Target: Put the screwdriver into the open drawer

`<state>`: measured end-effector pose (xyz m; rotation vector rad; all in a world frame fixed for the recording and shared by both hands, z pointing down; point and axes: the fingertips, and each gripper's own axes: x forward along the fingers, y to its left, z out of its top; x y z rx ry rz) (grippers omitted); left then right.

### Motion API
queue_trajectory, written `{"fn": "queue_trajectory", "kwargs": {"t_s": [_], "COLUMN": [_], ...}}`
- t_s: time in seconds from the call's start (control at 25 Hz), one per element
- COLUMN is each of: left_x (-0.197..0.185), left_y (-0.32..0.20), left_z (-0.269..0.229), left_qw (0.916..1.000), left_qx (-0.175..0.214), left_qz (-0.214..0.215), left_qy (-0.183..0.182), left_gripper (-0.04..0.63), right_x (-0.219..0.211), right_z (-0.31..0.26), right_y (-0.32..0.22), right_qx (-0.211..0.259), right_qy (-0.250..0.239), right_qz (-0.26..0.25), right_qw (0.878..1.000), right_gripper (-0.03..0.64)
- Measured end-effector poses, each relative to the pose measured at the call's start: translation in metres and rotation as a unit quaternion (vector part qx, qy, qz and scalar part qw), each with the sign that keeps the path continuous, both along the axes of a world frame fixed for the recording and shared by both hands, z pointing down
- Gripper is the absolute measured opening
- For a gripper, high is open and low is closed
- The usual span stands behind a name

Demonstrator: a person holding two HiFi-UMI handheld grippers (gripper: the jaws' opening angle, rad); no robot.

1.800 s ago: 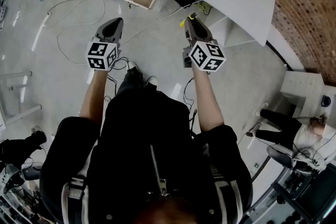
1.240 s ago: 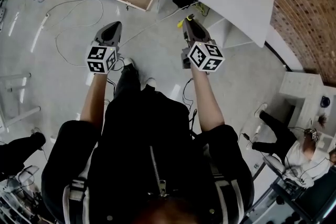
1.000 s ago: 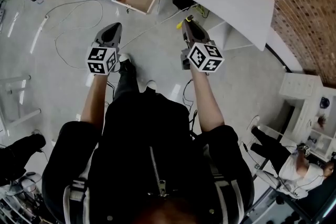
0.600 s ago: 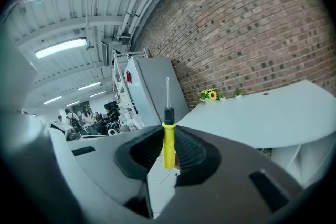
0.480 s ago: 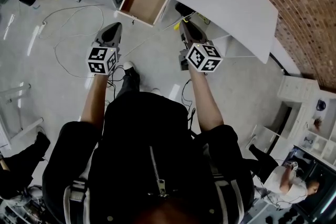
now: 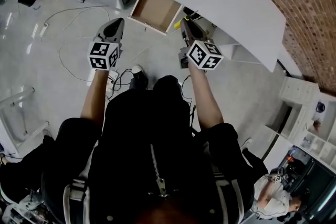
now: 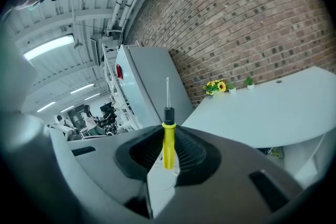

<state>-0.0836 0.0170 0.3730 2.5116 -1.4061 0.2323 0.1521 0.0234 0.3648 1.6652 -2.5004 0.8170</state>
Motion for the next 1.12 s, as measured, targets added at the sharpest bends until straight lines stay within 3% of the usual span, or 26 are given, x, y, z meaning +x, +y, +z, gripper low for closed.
{"fn": "queue_trajectory", "kwargs": {"t_s": [0.32, 0.56, 0.84, 1.12], "left_x": [-0.016, -0.026, -0.038, -0.037], "left_y": [-0.032, -0.059, -0.083, -0.08], "left_z": [0.012, 0.035, 0.07, 0.118], "left_qw": [0.9999, 0.999, 0.9961, 0.9907], "left_qx": [-0.016, -0.04, -0.082, -0.124], "left_qz": [-0.002, -0.021, -0.033, -0.057], "left_qy": [-0.003, -0.006, -0.009, -0.001], "left_gripper": [0.025, 0.025, 0.025, 0.025], "right_x": [-0.03, -0.051, -0.075, -0.078], "right_z": [0.048, 0.116, 0.199, 0.294], "right_y": [-0.041, -0.077, -0.109, -0.125], "right_qx": [-0.057, -0.13, -0.215, -0.308], "right_qy": [-0.012, -0.023, -0.025, -0.049], "right_qz": [-0.009, -0.027, -0.032, -0.006], "right_qw": [0.998, 0.991, 0.976, 0.95], "right_gripper": [0.078, 0.078, 0.078, 0.078]}}
